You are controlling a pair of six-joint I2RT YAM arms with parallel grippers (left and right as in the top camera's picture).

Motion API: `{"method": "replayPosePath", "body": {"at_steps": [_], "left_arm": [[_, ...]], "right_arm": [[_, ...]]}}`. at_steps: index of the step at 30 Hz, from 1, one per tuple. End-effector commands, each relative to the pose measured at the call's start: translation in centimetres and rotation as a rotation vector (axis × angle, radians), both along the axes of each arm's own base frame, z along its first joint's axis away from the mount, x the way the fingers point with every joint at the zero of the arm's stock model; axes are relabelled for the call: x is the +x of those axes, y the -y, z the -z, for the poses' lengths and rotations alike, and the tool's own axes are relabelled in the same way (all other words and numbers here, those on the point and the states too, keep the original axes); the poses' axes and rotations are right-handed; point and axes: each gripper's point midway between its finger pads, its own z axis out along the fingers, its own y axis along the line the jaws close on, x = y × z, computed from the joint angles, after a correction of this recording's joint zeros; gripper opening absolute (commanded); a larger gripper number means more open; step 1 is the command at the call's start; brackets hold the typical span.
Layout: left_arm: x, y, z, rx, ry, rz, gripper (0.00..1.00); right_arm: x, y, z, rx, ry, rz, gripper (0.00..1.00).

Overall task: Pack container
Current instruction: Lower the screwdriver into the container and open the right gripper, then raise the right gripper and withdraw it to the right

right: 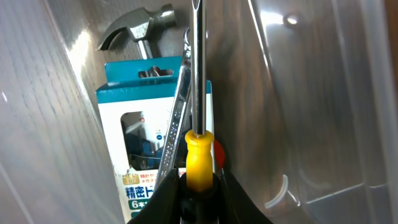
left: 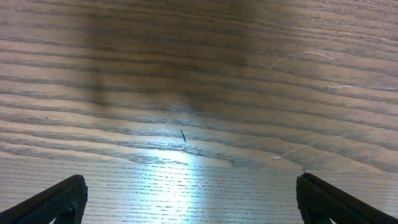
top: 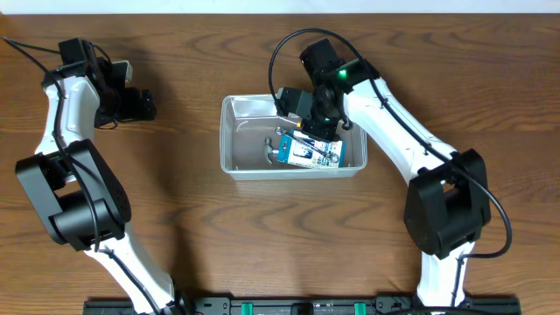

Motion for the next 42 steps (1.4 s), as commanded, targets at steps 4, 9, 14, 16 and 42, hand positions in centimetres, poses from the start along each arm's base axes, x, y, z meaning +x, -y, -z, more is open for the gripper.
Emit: {"method": "replayPosePath", "body": {"at_steps": [4, 9, 14, 16, 42], "left_arm": [[-0.2, -0.1, 0.4, 0.007, -0.01, 0.004, 0.98], [-0.2, -0.1, 0.4, 0.007, -0.01, 0.004, 0.98], [-0.2, -0.1, 0.4, 0.007, -0.01, 0.004, 0.98], [-0.2, -0.1, 0.4, 0.007, -0.01, 0.004, 0.98], [-0.2, -0.1, 0.4, 0.007, -0.01, 0.004, 0.98]], "right_arm": [[-0.7, -0.8, 1.8, -0.002, -0.053, -0.028, 0.13], [-1.1, -0.5, 3.2, -0.023, -0.092, -0.028, 0.14], [-0.9, -0.6, 3.2, -0.019, -0.084, -0.028, 0.16], [-0.9, -0.6, 3.2, -0.02, -0.085, -0.027, 0.18], [4.4, -1.6, -12.0, 0.067, 0.18, 0.105, 0.99]]}}
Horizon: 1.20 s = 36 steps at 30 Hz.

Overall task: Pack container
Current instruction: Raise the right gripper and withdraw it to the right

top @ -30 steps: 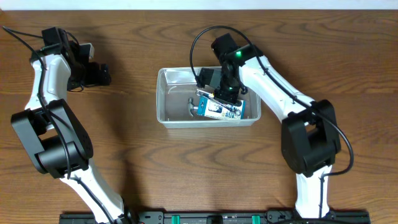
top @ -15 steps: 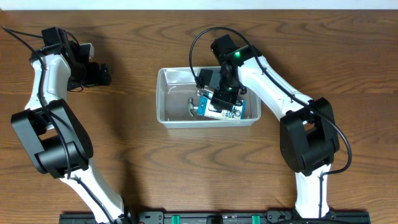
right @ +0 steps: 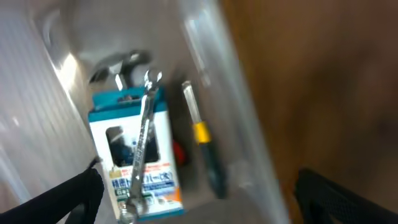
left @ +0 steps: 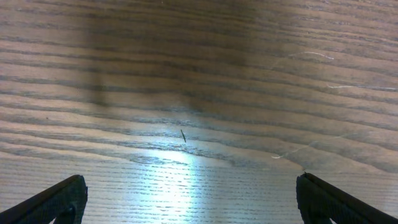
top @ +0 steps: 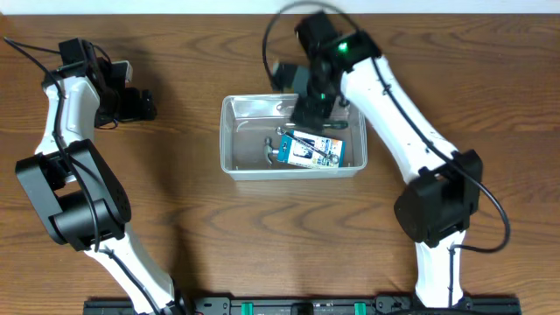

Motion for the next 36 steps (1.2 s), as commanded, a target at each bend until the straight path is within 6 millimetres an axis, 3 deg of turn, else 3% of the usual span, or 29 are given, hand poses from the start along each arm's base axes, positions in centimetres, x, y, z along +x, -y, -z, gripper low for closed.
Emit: {"method": "replayPosePath", "body": {"at_steps": [1, 10, 15, 18, 22, 29, 36], "left_arm": [[-0.2, -0.1, 0.4, 0.008, -0.01, 0.004, 0.98], [-0.2, -0.1, 0.4, 0.007, -0.01, 0.004, 0.98], [-0.2, -0.1, 0.4, 0.007, -0.01, 0.004, 0.98], [-0.2, -0.1, 0.4, 0.008, -0.01, 0.004, 0.98], [-0.2, -0.1, 0.4, 0.007, -0.01, 0.004, 0.98], [-0.2, -0.1, 0.4, 0.007, -0.01, 0.004, 0.98], [-0.2, -0.1, 0.4, 0.007, -0.01, 0.004, 0.98]], "right_arm": [[0.8, -0.4, -5.0, 0.049, 0.095, 0.052, 0.99], [-0.9, 1.2, -14.9, 0.123, 0.235, 0.126, 0.99], [-2.6, 5.3, -21.2, 0.102, 0.404, 0.256, 0.99], [-4.5, 7.7, -24.0, 0.08, 0.474, 0.301, 0.99], [-7.2, 10.6, -26.0, 0.074, 0.501, 0.391, 0.99], [-9.6, 13.6, -29.2, 0.214, 0.537, 0.585, 0.99], [-12.7, 16.3, -29.6, 0.262, 0.513, 0.717, 0.99]]}}
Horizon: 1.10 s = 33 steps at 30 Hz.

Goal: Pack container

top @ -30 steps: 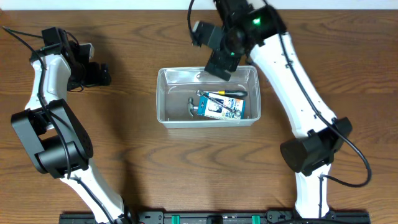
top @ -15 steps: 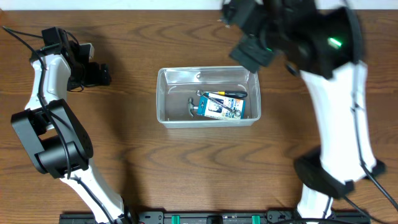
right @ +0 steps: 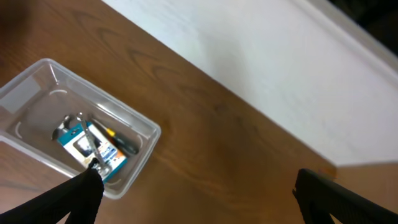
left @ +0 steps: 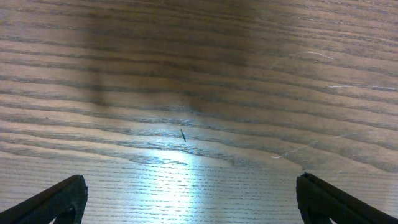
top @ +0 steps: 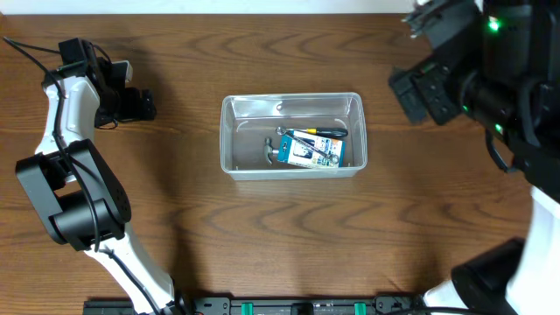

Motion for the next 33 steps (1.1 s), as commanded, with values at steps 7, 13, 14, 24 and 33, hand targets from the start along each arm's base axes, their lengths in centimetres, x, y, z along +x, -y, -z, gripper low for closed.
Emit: {"method": "replayPosePath", "body": {"at_steps": [7, 13, 14, 24, 33], "left_arm": [[-0.2, -0.1, 0.4, 0.007, -0.01, 0.004, 0.98], [-0.2, -0.1, 0.4, 0.007, -0.01, 0.004, 0.98], [-0.2, -0.1, 0.4, 0.007, -0.01, 0.004, 0.98], [-0.2, -0.1, 0.4, 0.007, -0.01, 0.004, 0.98], [-0.2, -0.1, 0.4, 0.007, -0.01, 0.004, 0.98]], "right_arm": [[-6.0, 4.7, 3.6, 0.078, -0.125, 0.205, 0.99], [-7.5, 4.5, 6.6, 0.135, -0.192, 0.226, 0.99], [-7.5, 4.1, 7.1, 0.144, -0.21, 0.212, 0.99], [-3.6, 2.0, 10.4, 0.2, -0.183, 0.2, 0.99], [-4.7, 2.6, 11.3, 0.163, -0.233, 0.217, 0.99]]}}
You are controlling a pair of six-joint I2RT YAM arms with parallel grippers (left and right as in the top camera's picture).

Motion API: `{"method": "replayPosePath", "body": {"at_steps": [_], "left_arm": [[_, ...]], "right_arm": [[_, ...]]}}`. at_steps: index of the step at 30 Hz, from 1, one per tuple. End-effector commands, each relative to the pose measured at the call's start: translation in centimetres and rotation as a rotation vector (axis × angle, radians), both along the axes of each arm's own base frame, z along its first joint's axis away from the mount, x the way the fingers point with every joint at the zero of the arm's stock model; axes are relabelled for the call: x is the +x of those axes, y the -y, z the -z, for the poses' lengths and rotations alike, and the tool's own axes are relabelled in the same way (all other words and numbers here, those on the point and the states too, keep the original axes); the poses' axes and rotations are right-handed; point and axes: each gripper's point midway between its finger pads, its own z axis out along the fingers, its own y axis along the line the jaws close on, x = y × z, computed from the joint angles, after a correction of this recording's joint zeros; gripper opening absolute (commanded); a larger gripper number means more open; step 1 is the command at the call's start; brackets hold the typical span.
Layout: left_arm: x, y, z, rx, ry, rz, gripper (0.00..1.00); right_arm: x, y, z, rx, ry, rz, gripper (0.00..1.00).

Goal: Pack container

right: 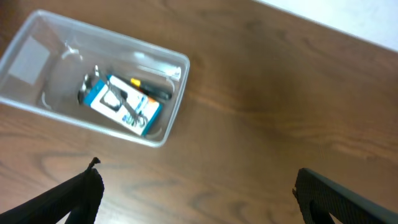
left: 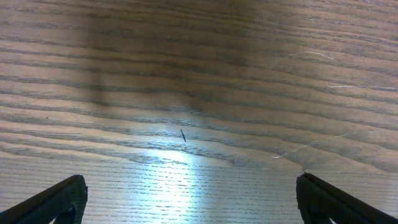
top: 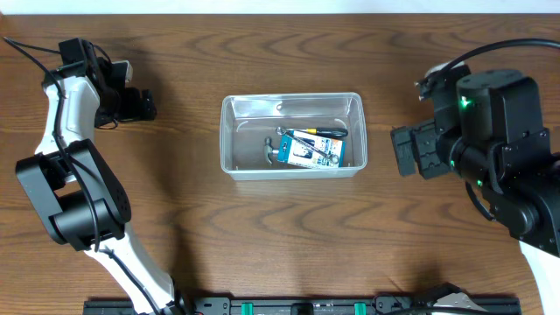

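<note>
A clear plastic container (top: pixel 236 162) sits mid-table, also in the right wrist view as the container (right: pixel 171 130). Inside lie a teal-and-white boxed tool set (top: pixel 308 151), a yellow-and-black screwdriver (top: pixel 324 132), a wrench and a small hammer (top: pixel 268 150). My right gripper (right: pixel 199 199) hangs open and empty, high above the table to the right of the container. The left gripper (left: pixel 186 202) is open over bare wood at the far left, nothing between its fingers.
The wooden table's far edge meets a white wall (right: pixel 373 18). A black rail (top: pixel 289 306) runs along the near edge. The right arm's body (top: pixel 490 140) looms over the table's right side.
The right arm has come nearer and lower to the right of the container, its wrist view now looking down on the container from the side. The left arm has not moved.
The right gripper was shut on the yellow screwdriver inside the container. Then it was open just above, with the screwdriver lying beside the boxed set. After that it stood high at the back right, and now lower at the right. The left gripper stayed open.
</note>
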Motion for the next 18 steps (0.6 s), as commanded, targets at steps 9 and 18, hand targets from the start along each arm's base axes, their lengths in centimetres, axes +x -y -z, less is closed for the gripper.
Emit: {"method": "replayPosePath", "body": {"at_steps": [9, 18], "left_arm": [[-0.2, -0.1, 0.4, 0.007, -0.01, 0.004, 0.98], [-0.2, -0.1, 0.4, 0.007, -0.01, 0.004, 0.98]], "right_arm": [[-1.6, 0.1, 0.8, 0.021, -0.066, -0.005, 0.99], [-1.9, 1.3, 0.1, 0.062, -0.031, 0.115, 0.99]]}}
